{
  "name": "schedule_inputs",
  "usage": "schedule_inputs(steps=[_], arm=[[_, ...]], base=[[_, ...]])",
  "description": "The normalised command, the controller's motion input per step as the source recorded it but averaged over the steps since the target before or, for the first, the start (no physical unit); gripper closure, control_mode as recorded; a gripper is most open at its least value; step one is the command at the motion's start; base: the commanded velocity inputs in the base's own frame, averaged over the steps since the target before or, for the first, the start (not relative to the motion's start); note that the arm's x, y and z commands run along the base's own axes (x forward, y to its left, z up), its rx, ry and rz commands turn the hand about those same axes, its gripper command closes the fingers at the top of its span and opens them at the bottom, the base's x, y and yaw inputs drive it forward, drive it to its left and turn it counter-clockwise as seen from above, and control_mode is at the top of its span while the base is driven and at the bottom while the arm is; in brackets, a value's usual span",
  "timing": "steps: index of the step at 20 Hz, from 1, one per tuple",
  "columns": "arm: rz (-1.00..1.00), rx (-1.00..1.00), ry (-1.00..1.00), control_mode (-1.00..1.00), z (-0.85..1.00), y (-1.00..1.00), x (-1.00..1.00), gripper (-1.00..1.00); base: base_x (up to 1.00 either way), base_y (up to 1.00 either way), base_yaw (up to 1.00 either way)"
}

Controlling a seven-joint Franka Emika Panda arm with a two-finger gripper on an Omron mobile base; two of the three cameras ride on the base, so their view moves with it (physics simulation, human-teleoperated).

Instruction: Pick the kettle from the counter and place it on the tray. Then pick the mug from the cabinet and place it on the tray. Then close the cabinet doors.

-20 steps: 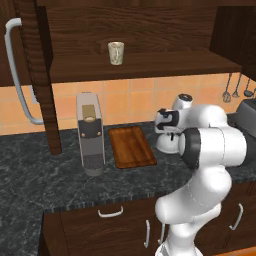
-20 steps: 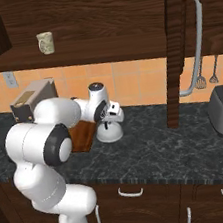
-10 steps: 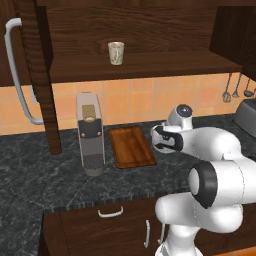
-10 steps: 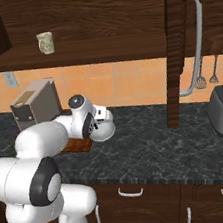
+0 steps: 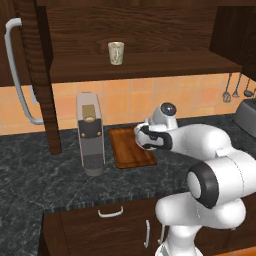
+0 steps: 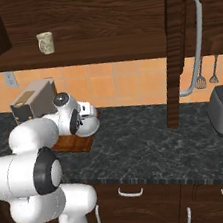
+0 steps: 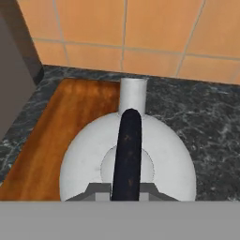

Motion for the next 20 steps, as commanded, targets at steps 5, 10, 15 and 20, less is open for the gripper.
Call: schedule_inputs(steps=[5,10,15,20], arm=[[0.03,0.00,0.00,-1.00,-0.10,0.57,0.58,1.00],[0.01,0.00,0.00,-1.00,-0.26,0.42,0.40,1.00],[0.00,0.00,0.00,-1.00,-0.25,0.26,0.25,1.00],[0.00,0.01,0.00,-1.00,-0.21,0.11,0.41,1.00]], base=[[0.00,0.00,0.00],[0.00,0.00,0.00],[0.00,0.00,0.00],[0.00,0.00,0.00]])
